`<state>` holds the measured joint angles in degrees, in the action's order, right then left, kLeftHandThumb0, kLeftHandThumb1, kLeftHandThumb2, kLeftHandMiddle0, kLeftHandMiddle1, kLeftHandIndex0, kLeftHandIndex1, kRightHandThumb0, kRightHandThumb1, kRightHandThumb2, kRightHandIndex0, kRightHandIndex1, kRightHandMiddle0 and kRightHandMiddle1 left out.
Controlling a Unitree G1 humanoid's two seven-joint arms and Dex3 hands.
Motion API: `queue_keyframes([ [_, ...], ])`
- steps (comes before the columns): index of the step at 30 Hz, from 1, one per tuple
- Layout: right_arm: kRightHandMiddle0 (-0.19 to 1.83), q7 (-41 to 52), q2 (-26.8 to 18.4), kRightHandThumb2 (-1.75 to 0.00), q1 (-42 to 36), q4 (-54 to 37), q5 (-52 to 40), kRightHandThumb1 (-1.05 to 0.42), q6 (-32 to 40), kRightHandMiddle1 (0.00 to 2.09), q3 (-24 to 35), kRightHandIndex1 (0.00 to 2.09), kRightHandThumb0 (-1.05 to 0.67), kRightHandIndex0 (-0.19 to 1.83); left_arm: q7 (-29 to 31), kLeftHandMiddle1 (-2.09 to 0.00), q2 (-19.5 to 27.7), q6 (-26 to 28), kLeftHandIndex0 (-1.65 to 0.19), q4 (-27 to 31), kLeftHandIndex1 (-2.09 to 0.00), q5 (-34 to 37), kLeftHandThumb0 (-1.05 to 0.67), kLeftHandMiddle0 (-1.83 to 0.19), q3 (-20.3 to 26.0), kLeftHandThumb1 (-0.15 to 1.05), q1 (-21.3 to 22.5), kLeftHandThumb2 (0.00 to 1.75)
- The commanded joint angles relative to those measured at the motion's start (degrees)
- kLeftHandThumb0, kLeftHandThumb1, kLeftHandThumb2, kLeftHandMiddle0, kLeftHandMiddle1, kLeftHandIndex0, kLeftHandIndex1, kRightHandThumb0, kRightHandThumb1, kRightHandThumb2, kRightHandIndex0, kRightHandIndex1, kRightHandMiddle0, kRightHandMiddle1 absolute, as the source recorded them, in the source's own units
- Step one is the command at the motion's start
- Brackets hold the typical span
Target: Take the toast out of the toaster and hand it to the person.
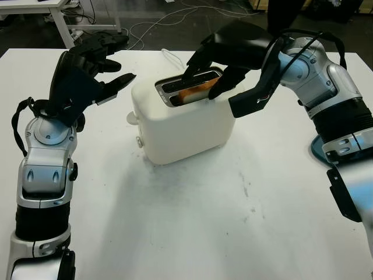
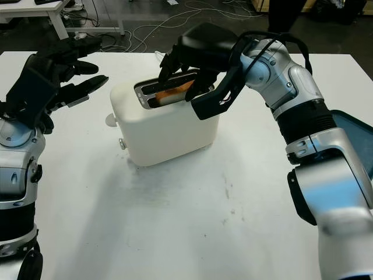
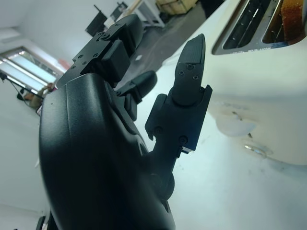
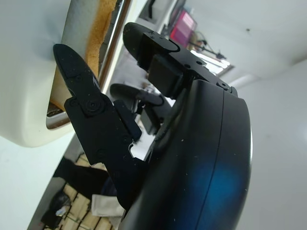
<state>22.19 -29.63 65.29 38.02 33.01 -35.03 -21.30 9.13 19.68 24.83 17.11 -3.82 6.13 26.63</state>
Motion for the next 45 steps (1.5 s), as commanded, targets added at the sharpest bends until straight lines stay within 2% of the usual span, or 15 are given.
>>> queue_keyframes([
  [1, 1.01, -1.46, 0.55, 0.0, 0.24, 1.39, 1.42, -0.66, -1.24, 0.04, -1.08, 1.08, -0.41, 0.69, -0.18, -1.08, 0.12, -0.45, -0.53, 0.09, -0.2, 0.4, -0.37, -0.18, 0.61, 0.78, -0.25, 0.26],
  [8, 1.03, -4.29, 1.59, 0.0, 1.02, 4.74, 3.5, -0.65, -1.49, 0.03, -3.4, 1.19, -0.4, 0.71, -0.17, -1.08, -0.2, -0.55, -0.51, -0.02, -0.21, 0.67, -0.38, -0.18, 0.96, 0.78, -0.3, 0.26],
  [14, 1.03, -4.74, 1.95, 0.0, 1.07, 6.3, 4.58, -0.64, -1.91, 0.02, -5.36, 0.99, -0.38, 0.7, -0.21, -1.08, -0.09, -0.76, -0.5, -0.08, -0.23, 0.42, -0.39, -0.17, 0.97, 0.79, -0.32, 0.25],
  [15, 1.04, -4.72, 2.08, 0.0, 0.95, 6.48, 4.39, -0.64, -1.93, 0.02, -5.43, 1.05, -0.37, 0.71, -0.2, -1.08, -0.08, -0.78, -0.5, -0.09, -0.24, 0.44, -0.39, -0.17, 0.99, 0.79, -0.32, 0.25],
  [18, 1.05, -3.51, 2.38, 0.0, 0.69, 6.68, 3.69, -0.64, -1.41, 0.02, -5.44, 1.14, -0.35, 0.69, -0.18, -1.09, 0.07, -0.96, -0.49, -0.17, -0.25, 0.24, -0.38, -0.17, 0.89, 0.79, -0.32, 0.25],
  [27, 1.04, 1.52, 2.36, -0.01, -0.39, 5.88, 1.21, -0.64, -1.28, 0.01, -4.96, 1.09, -0.35, 0.66, -0.08, -1.09, 0.17, -1.39, -0.48, -0.45, -0.28, 0.25, -0.38, -0.16, 0.91, 0.79, -0.35, 0.26],
  [29, 1.08, 2.41, 2.26, -0.01, -0.53, 5.57, 0.84, -0.65, -1.49, 0.03, -5.06, 1.15, -0.36, 0.7, -0.1, -1.1, 0.14, -1.24, -0.47, -0.36, -0.29, 0.28, -0.38, -0.16, 0.94, 0.79, -0.36, 0.26],
  [31, 1.17, 3.27, 2.14, -0.01, -0.85, 4.87, 0.84, -0.66, -1.07, 0.08, -5.1, 1.33, -0.38, 0.73, -0.16, -1.1, 0.11, -1.05, -0.47, -0.25, -0.29, 0.24, -0.38, -0.16, 0.94, 0.78, -0.37, 0.26],
  [32, 1.21, 3.3, 2.08, 0.0, -1.22, 4.18, 1.12, -0.66, -0.65, 0.15, -5.12, 1.4, -0.39, 0.75, -0.15, -1.1, 0.12, -1.12, -0.47, -0.26, -0.3, 0.22, -0.38, -0.16, 0.91, 0.78, -0.37, 0.26],
  [33, 1.02, 3.05, 1.99, -0.01, -1.55, 3.51, 1.69, -0.67, -0.19, 0.82, -5.27, 1.59, -0.42, 0.8, -0.14, -1.1, 0.11, -1.22, -0.47, -0.29, -0.3, 0.23, -0.38, -0.17, 0.88, 0.78, -0.35, 0.26],
  [35, 0.8, 0.87, 1.5, -0.02, -1.84, 2.83, 3.98, -0.73, -0.85, 1.53, -6.17, 1.71, -0.5, 0.91, -0.11, -1.1, 0.14, -1.44, -0.46, -0.39, -0.31, 0.17, -0.38, -0.17, 0.8, 0.78, -0.32, 0.26],
  [37, 0.78, -4.12, 0.86, -0.03, -1.9, 3.42, 7.07, -0.8, -3.35, 1.69, -7.39, 1.74, -0.55, 1.0, -0.13, -1.11, 0.1, -1.31, -0.46, -0.37, -0.32, 0.19, -0.38, -0.17, 0.78, 0.78, -0.31, 0.26],
  [39, 0.89, -7.36, 0.57, -0.13, -1.65, 4.63, 8.89, -0.9, -4.84, 1.66, -8.38, 1.74, -0.57, 1.1, -0.15, -1.11, -0.02, -1.1, -0.45, -0.29, -0.33, 0.33, -0.38, -0.16, 0.87, 0.78, -0.31, 0.27],
  [42, 0.9, -8.78, 0.18, -0.38, -0.47, 5.7, 11.06, -0.92, -4.99, 1.71, -9.96, 1.75, -0.55, 1.14, -0.12, -1.11, 0.0, -1.08, -0.44, -0.23, -0.35, 0.37, -0.38, -0.16, 0.93, 0.78, -0.37, 0.27],
  [45, 0.86, -9.27, -0.14, -0.44, 0.2, 6.22, 11.73, -0.92, -4.8, 1.74, -10.76, 1.75, -0.51, 1.11, -0.08, -1.1, -0.02, -1.07, -0.44, -0.24, -0.36, 0.46, -0.37, -0.16, 0.98, 0.78, -0.39, 0.27],
])
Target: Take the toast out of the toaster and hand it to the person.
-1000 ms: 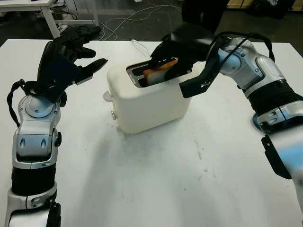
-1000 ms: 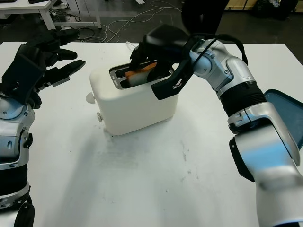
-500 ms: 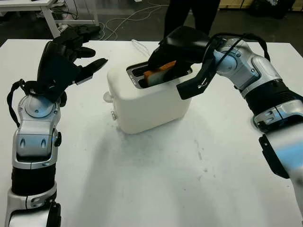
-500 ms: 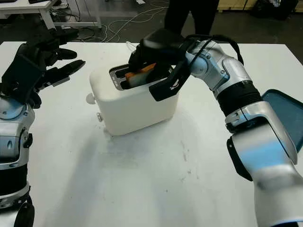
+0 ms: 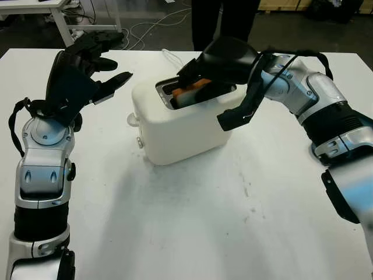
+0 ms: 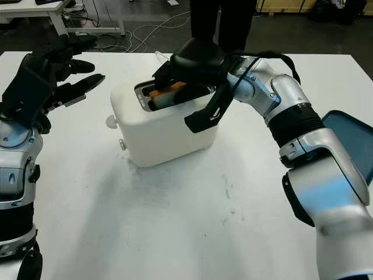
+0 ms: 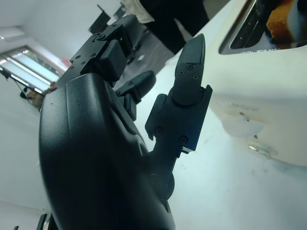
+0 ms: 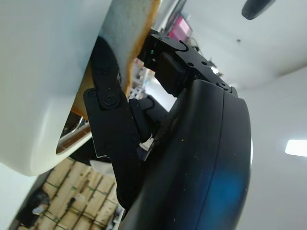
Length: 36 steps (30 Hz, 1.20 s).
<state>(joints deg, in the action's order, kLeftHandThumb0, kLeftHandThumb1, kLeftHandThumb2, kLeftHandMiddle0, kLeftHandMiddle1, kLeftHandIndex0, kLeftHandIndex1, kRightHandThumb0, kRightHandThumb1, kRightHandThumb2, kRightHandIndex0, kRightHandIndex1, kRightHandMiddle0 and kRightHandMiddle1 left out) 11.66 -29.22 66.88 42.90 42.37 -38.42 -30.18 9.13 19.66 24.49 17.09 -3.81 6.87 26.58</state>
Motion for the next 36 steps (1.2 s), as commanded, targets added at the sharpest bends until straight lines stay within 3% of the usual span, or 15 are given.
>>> queue_keyframes([
  [1, 0.86, 0.72, -0.59, -0.42, -1.35, 1.69, 2.22, -0.92, -1.68, 1.74, -1.87, 1.75, -0.49, 1.12, -0.06, -1.1, 0.02, -0.72, -0.43, -0.21, -0.36, 0.44, -0.37, -0.16, 0.22, 0.78, -0.35, 0.27],
  [8, 0.83, -1.19, -0.68, -0.41, -0.03, 3.12, 0.55, -0.92, -1.01, 1.75, -0.23, 1.75, -0.45, 1.07, 0.0, -1.1, 0.08, -1.2, -0.42, -0.44, -0.39, 0.42, -0.37, -0.17, 0.21, 0.78, -0.4, 0.27],
  [15, 0.77, -1.72, 0.4, -0.38, 2.91, 5.1, -5.02, -0.92, 2.86, 1.75, 6.37, 1.75, -0.44, 1.05, -0.12, -1.1, 0.08, -0.5, -0.4, -0.23, -0.43, 0.21, -0.37, -0.16, 0.07, 0.78, -0.26, 0.28],
  [23, 0.76, 1.06, 1.11, -0.46, 9.42, 14.45, -14.07, -0.92, 5.29, 1.75, 14.13, 1.75, -0.44, 1.04, -0.03, -1.1, 0.29, -0.17, -0.38, -0.17, -0.46, 0.02, -0.36, -0.15, -0.09, 0.78, 0.0, 0.28],
  [29, 0.83, -0.69, -0.68, -0.47, 13.04, 16.86, -16.03, -0.92, 9.71, 1.75, 17.68, 1.75, -0.56, 1.05, -0.13, -1.11, 0.11, 0.34, -0.37, -0.22, -0.49, 0.25, -0.36, -0.16, 0.09, 0.77, 0.28, 0.28],
  [36, 0.76, -2.26, -2.44, -0.44, 14.46, 21.06, -17.78, -0.92, 15.38, 1.74, 20.74, 1.75, -0.48, 1.03, -0.06, -1.11, 0.25, 0.02, -0.35, -0.43, -0.52, 0.08, -0.37, -0.16, -0.06, 0.77, 0.31, 0.29],
])
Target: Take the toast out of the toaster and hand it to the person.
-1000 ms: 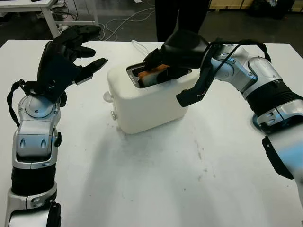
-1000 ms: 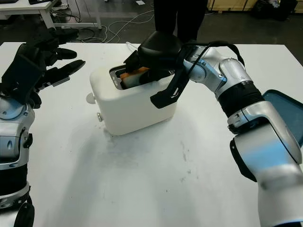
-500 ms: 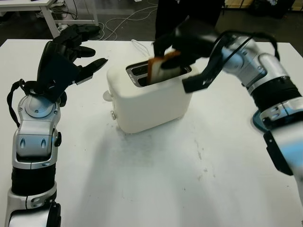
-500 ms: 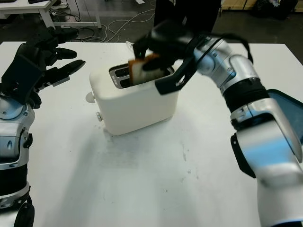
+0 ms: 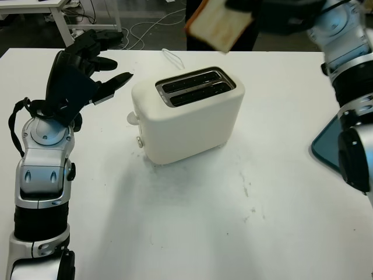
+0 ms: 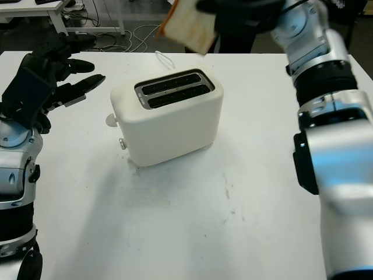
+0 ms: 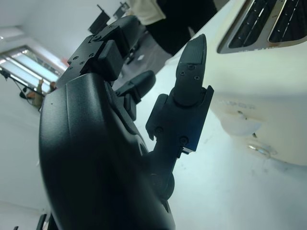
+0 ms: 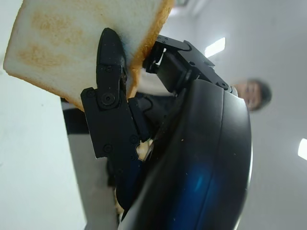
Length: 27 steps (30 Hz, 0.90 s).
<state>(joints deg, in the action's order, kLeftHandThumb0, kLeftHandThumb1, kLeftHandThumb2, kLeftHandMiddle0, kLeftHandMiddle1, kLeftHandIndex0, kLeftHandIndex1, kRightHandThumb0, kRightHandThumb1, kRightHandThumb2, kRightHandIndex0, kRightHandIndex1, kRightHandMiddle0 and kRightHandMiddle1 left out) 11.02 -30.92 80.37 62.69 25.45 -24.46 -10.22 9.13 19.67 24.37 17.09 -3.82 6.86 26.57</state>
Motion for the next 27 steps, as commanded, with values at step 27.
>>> queue_keyframes([
  [27, 0.37, -22.42, 3.69, -0.38, -12.19, 12.93, -8.04, -0.92, 12.76, 1.74, 10.09, 1.75, -0.15, 0.7, -0.33, -1.04, 0.13, -0.71, -0.3, -0.52, -0.58, -0.11, -0.38, -0.17, 0.04, 0.78, -0.53, 0.27],
])
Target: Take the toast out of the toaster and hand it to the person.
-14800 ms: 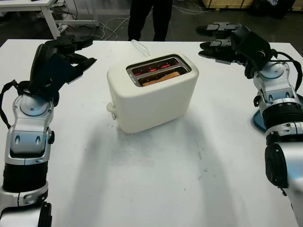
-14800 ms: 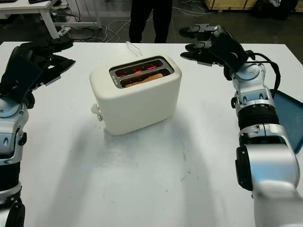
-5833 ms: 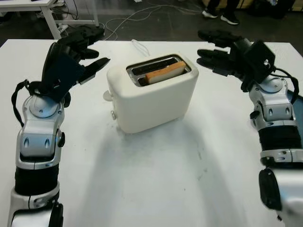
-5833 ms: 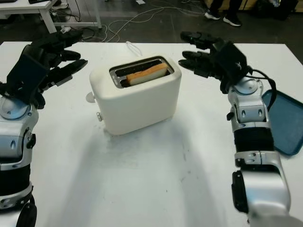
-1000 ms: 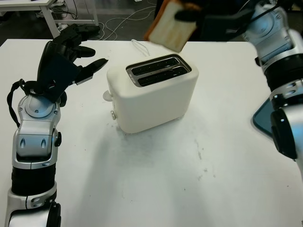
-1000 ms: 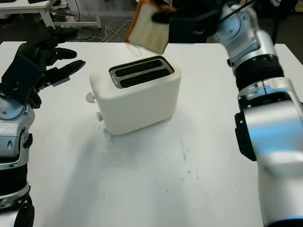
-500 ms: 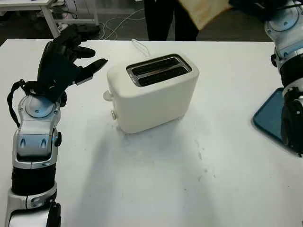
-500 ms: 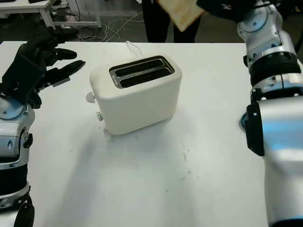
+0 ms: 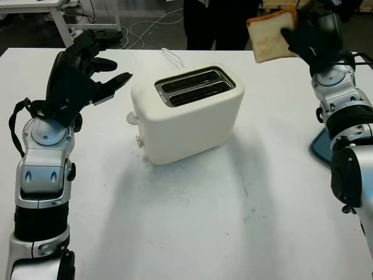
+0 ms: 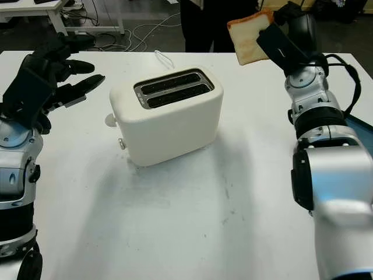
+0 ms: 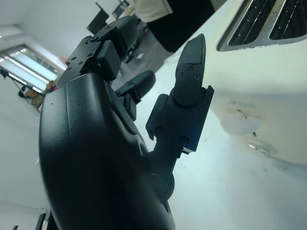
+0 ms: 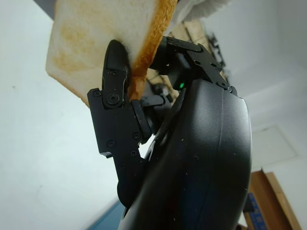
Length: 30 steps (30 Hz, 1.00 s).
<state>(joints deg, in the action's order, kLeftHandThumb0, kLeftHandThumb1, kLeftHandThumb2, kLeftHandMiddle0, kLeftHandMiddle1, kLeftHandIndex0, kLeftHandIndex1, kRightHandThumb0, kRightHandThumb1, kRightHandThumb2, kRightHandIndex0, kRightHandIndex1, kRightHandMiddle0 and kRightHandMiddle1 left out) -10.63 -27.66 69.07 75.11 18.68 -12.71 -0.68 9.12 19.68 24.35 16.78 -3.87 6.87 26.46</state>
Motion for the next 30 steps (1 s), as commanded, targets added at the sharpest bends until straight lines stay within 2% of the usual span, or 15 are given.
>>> queue_keyframes([
  [1, 0.36, -0.55, 0.53, -0.38, -1.05, 0.55, -1.45, -0.92, 1.09, 1.74, 0.81, 1.75, -0.15, 0.7, -0.36, -1.03, 0.03, -0.56, -0.3, -0.16, -0.58, 0.0, -0.38, -0.17, 0.04, 0.78, -0.4, 0.26],
  [3, 0.37, -0.36, 0.73, -0.38, -1.51, 0.55, -1.91, -0.92, 0.62, 1.67, 1.38, 1.75, -0.13, 0.72, -0.41, -1.03, -0.09, -0.16, -0.3, -0.07, -0.58, 0.13, -0.38, -0.17, 0.11, 0.78, -0.36, 0.26],
  [7, 0.57, 0.33, 1.3, -0.4, -1.74, 0.52, -3.36, -0.92, 1.06, 1.06, 2.65, 1.75, -0.13, 0.71, -0.37, -1.02, 0.12, 0.09, -0.29, 0.03, -0.58, -0.01, -0.39, -0.17, 0.13, 0.78, -0.43, 0.26],
  [8, 0.59, 0.43, 1.46, -0.4, -1.64, 0.52, -3.68, -0.92, 1.53, 0.97, 2.92, 1.75, -0.13, 0.72, -0.33, -1.02, 0.17, 0.07, -0.29, 0.06, -0.58, -0.02, -0.39, -0.17, 0.13, 0.78, -0.45, 0.26],
  [9, 0.5, 0.53, 1.6, -0.41, -1.62, 0.49, -4.03, -0.92, 1.66, 1.24, 3.26, 1.75, -0.12, 0.7, -0.3, -1.02, 0.19, 0.04, -0.29, 0.07, -0.58, -0.02, -0.38, -0.17, 0.12, 0.78, -0.46, 0.26],
  [10, 0.43, 0.37, 1.79, -0.41, -1.56, 0.51, -4.35, -0.92, 2.05, 1.39, 3.63, 1.75, -0.11, 0.7, -0.32, -1.02, 0.17, 0.12, -0.29, 0.13, -0.58, -0.02, -0.38, -0.17, 0.12, 0.79, -0.47, 0.26],
  [12, 0.33, -0.19, 1.99, -0.4, -1.55, 0.49, -4.37, -0.92, 2.47, 1.56, 3.62, 1.75, -0.13, 0.7, -0.29, -1.01, 0.19, 0.1, -0.29, 0.12, -0.58, -0.02, -0.38, -0.17, 0.12, 0.79, -0.46, 0.25],
  [14, 0.43, -0.1, 2.18, -0.39, -1.89, 0.41, -5.03, -0.92, 1.76, 1.25, 4.14, 1.75, -0.12, 0.74, -0.21, -1.01, 0.17, -0.09, -0.29, 0.09, -0.58, 0.1, -0.37, -0.17, 0.16, 0.79, -0.48, 0.25],
  [18, 0.51, 1.13, 2.82, -0.4, -2.14, 0.45, -7.52, -0.92, 2.06, 1.2, 6.2, 1.75, -0.1, 0.77, -0.29, -1.01, 0.11, -0.06, -0.29, 0.08, -0.59, 0.13, -0.37, -0.18, 0.22, 0.79, -0.51, 0.24],
  [21, 0.37, 0.69, 3.02, -0.41, -1.95, 0.52, -7.46, -0.92, 3.33, 1.65, 6.03, 1.75, -0.1, 0.75, -0.3, -1.01, 0.18, 0.04, -0.29, 0.17, -0.59, 0.02, -0.37, -0.18, 0.18, 0.8, -0.53, 0.24],
  [22, 0.35, 0.59, 3.07, -0.41, -2.01, 0.48, -7.46, -0.92, 3.2, 1.7, 6.06, 1.75, -0.09, 0.75, -0.28, -1.0, 0.21, -0.08, -0.29, 0.13, -0.59, 0.01, -0.37, -0.18, 0.16, 0.8, -0.54, 0.24],
  [30, 0.32, 1.07, 3.17, -0.42, -2.18, 0.33, -7.46, -0.92, 2.69, 1.75, 6.12, 1.75, -0.11, 0.73, -0.38, -1.01, 0.21, -0.43, -0.29, -0.02, -0.6, -0.18, -0.38, -0.19, 0.08, 0.8, -0.53, 0.23],
])
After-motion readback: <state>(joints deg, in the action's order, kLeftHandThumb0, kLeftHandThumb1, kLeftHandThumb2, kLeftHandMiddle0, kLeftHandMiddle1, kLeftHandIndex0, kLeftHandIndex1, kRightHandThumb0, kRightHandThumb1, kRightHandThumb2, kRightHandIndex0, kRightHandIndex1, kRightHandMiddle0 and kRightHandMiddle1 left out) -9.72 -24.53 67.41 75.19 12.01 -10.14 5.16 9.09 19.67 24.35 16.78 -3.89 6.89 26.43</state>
